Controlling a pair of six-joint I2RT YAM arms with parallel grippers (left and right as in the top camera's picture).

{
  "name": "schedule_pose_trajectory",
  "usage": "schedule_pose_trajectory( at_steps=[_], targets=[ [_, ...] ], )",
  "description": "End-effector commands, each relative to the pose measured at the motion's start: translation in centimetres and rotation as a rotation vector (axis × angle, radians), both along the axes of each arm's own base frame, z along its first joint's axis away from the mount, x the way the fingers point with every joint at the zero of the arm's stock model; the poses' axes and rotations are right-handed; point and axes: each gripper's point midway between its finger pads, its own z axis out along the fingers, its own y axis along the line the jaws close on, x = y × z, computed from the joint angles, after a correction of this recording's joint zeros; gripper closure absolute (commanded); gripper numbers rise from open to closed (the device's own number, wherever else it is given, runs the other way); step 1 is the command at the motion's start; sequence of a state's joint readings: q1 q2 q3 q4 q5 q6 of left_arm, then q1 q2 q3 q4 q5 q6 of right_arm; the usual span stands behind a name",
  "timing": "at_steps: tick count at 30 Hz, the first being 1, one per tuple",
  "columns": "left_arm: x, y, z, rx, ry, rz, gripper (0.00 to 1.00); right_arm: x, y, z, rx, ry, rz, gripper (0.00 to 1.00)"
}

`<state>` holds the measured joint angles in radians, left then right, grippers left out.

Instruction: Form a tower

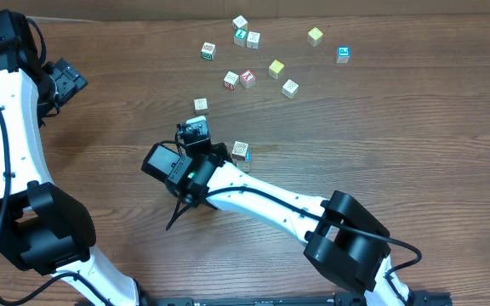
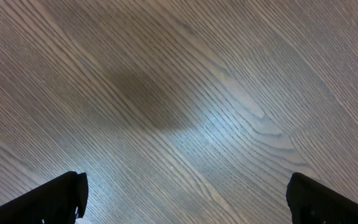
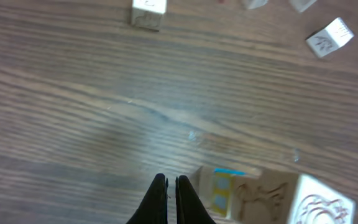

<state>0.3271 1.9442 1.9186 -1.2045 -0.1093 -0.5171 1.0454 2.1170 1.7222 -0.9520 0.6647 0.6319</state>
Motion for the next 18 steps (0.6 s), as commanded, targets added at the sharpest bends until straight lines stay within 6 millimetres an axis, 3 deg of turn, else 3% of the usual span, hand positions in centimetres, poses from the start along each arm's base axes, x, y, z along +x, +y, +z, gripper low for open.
schedule_pose_trajectory(
  at_steps=[1, 18],
  targets=[
    [0.1, -0.2, 0.1, 0.007, -0.001, -0.01, 0.0, 0.7, -0.6, 1.3, -0.015, -0.039, -0.012, 0.96],
    [0.1, -0.2, 0.1, 0.007, -0.001, -0.01, 0.01, 0.1, -1.7, 1.0, -0.075, -0.011, -0.009, 0.96]
  ],
)
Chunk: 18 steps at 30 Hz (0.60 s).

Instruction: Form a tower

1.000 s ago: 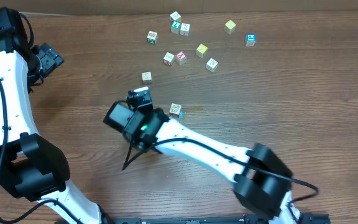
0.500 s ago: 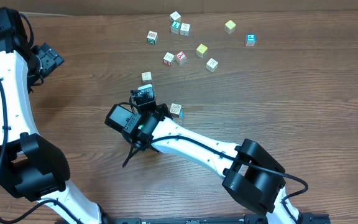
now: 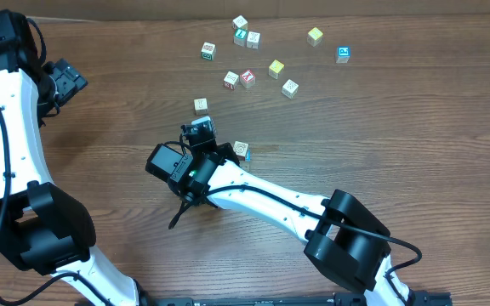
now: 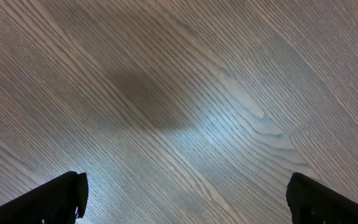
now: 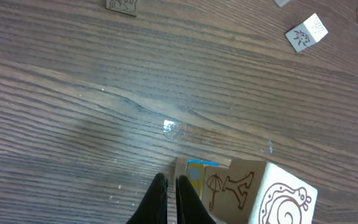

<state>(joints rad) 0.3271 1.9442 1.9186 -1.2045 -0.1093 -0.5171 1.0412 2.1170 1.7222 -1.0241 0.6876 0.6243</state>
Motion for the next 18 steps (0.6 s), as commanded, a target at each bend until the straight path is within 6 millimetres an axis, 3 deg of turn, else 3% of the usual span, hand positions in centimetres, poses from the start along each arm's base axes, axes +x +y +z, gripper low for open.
schedule_pose_trajectory(
  at_steps=[1, 18],
  targets=[
    [0.1, -0.19, 0.14, 0.007, -0.001, -0.01, 0.01, 0.44, -0.2, 1.13, -0.002, -0.031, -0.005, 0.96],
    [0.1, -0.19, 0.14, 0.007, -0.001, -0.01, 0.01, 0.16, -0.8, 1.03, -0.03, -0.017, -0.006, 0.93]
  ],
)
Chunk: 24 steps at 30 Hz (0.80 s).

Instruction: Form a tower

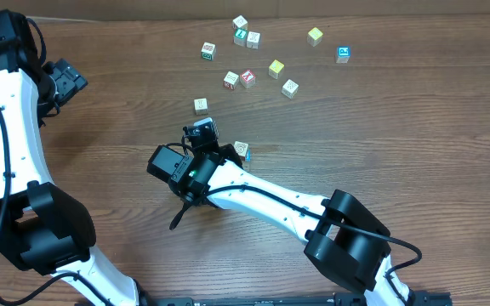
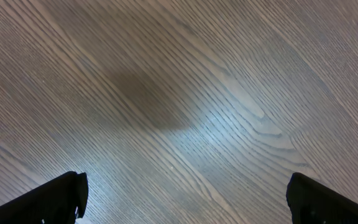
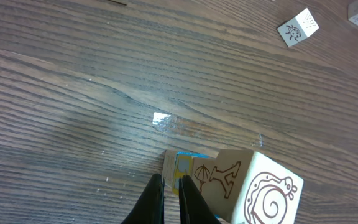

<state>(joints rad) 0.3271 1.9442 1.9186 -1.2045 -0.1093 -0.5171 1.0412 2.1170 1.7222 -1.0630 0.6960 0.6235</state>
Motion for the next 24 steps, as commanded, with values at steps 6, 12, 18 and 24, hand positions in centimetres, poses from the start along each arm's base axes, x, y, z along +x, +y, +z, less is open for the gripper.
schedule_pose_trajectory(
  at_steps=[6, 12, 18, 24],
  targets=[
    [0.1, -0.19, 0.14, 0.007, -0.001, -0.01, 0.0, 0.32, -0.24, 1.04, -0.003, -0.023, -0.004, 0.93],
    [0.1, -0.19, 0.14, 0.007, -0.001, -0.01, 0.0, 0.25, -0.36, 1.02, -0.009, -0.02, -0.004, 0.93],
    [0.1, -0.19, 0.14, 0.007, -0.001, -0.01, 0.0, 0.16, -0.54, 0.98, -0.017, -0.014, -0.004, 0.93],
    [0.1, -0.19, 0.14, 0.007, -0.001, -0.01, 0.0, 0.03, -0.73, 0.94, -0.027, -0.009, -0.004, 0.93]
  ],
)
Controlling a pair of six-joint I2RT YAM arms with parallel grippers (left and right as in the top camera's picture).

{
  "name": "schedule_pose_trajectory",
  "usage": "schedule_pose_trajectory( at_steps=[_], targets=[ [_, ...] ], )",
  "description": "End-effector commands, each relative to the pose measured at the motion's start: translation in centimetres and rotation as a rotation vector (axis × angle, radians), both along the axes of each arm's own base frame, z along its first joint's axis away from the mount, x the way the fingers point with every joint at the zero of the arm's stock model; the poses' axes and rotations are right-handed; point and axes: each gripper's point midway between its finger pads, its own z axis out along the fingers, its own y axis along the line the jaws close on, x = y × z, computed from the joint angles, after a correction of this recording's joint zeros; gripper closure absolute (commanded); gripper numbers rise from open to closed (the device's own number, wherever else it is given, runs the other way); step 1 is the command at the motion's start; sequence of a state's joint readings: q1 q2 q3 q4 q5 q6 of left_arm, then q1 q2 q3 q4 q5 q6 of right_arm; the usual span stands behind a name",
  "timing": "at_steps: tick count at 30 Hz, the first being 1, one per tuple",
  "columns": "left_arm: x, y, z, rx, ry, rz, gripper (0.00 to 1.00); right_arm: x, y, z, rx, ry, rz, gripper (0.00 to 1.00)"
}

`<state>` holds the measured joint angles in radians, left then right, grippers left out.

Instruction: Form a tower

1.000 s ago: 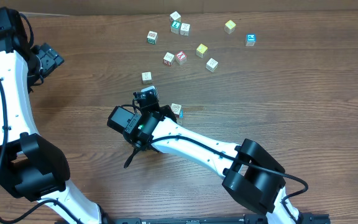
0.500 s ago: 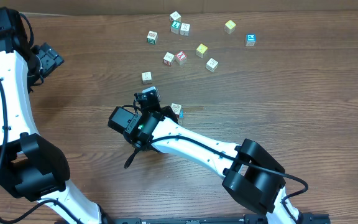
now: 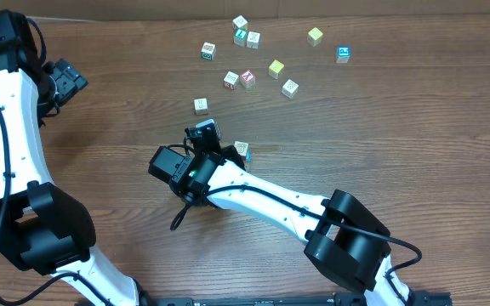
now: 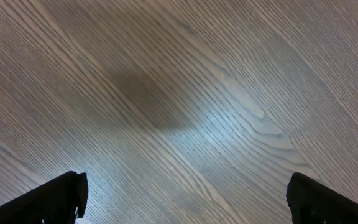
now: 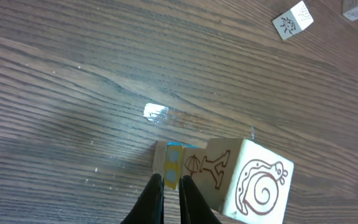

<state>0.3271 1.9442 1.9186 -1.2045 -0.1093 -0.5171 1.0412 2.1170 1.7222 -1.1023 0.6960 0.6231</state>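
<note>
A two-block stack [image 3: 242, 150] stands mid-table. In the right wrist view its top block is white with a brown snail [image 5: 257, 183]. The block under it [image 5: 174, 158] shows blue and yellow. My right gripper [image 5: 169, 179] is shut with nothing in it, its thin tips just left of the stack's lower block. My left gripper [image 4: 182, 199] is open over bare wood at the far left of the table [image 3: 66, 81], with its fingers [image 4: 55, 196] at the frame's bottom corners.
Several loose picture blocks lie scattered at the far side, among them a plain one [image 3: 201, 104], a red-marked one [image 3: 247, 78], a yellow one [image 3: 276, 68] and a blue one [image 3: 343, 54]. One loose block [image 5: 293, 20] shows top right in the right wrist view.
In the right wrist view the stack sits a little higher and fuller in frame, and the loose block has slid toward the top edge. The left arm has not moved.
At first the shut right gripper pointed at bare wood, with the stack only at the bottom edge of its view. At each later moment the stack showed more fully beside the fingertips. The left gripper stayed open over the same wood.
</note>
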Motion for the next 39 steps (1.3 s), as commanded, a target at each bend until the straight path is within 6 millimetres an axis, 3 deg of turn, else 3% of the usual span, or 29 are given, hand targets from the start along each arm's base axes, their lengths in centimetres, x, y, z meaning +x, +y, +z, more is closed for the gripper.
schedule_pose_trajectory(
  at_steps=[1, 39],
  targets=[
    [0.1, -0.19, 0.14, 0.007, -0.001, -0.01, 0.0, 0.4, -0.09, 1.05, 0.004, -0.027, -0.004, 0.93],
    [0.1, -0.19, 0.14, 0.007, -0.001, -0.01, 0.01, 0.16, -0.46, 0.97, -0.014, -0.014, -0.003, 0.93]
  ],
)
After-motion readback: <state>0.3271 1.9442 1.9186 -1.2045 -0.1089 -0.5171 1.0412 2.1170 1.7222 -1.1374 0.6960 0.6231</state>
